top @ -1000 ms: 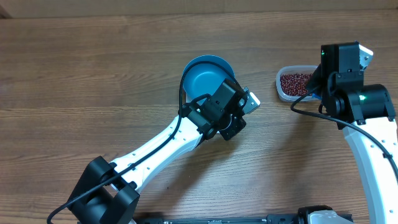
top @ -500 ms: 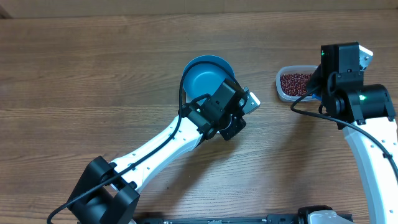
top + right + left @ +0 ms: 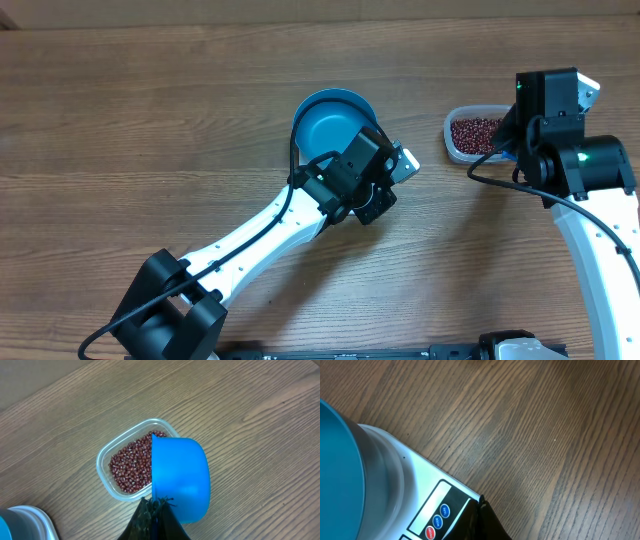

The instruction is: Scoop item into bowl and weigh 150g on scale

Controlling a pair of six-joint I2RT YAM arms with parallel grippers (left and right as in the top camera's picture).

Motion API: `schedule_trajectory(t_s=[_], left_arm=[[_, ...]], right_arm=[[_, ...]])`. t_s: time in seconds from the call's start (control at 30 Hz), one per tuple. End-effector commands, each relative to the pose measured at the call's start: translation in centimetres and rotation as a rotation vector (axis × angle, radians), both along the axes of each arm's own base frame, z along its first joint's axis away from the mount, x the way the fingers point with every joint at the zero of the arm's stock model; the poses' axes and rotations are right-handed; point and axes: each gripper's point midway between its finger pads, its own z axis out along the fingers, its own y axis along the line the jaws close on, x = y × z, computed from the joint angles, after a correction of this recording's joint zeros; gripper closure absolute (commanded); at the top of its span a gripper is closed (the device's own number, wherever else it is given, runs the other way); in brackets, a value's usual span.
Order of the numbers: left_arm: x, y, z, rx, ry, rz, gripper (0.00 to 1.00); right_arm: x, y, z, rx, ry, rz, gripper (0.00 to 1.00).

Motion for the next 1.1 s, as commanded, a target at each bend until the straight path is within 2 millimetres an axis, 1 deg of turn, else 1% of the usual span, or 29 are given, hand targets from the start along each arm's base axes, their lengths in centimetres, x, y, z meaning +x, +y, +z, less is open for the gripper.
schedule_trajectory(t_s=[0.0,0.17,0.27,0.47,0.57,0.93,1.07], left_arm=[[-0.4,-0.1,-0.9,0.012,0.014,-0.023,0.96],[-0.1,0.0,-0.8,0.014,-0.002,-0.017,0.96],[0.5,0.2,-1.2,0.034,-0.02,0.002,0.96],[2.2,1.6,-3.2,0.136,-0.067,0.071,0.96],[2.5,2.2,-4.0,0.172,-0.076,0.089,0.96],[2.7,2.4,-4.1,0.182,-0.084,0.098,0.96],[2.5,3.4,-5.1,0.216,-0.089,0.118,0.96]], right_arm=[[0.0,-0.2,1.4,0.004,-0.039,-0.009,0.96],[-0.1,-0.2,1.3,0.004,-0.033,-0.009,0.96],[-0.1,-0.2,1.3,0.003,-0.033,-0.009,0.96],[-0.1,-0.2,1.3,0.003,-0.032,-0.008,0.96],[-0.2,-0.2,1.3,0.002,-0.027,-0.008,0.96],[-0.2,-0.2,1.2,0.002,-0.025,-0.009,0.96],[-0.2,-0.2,1.2,0.002,-0.025,-0.009,0.96]])
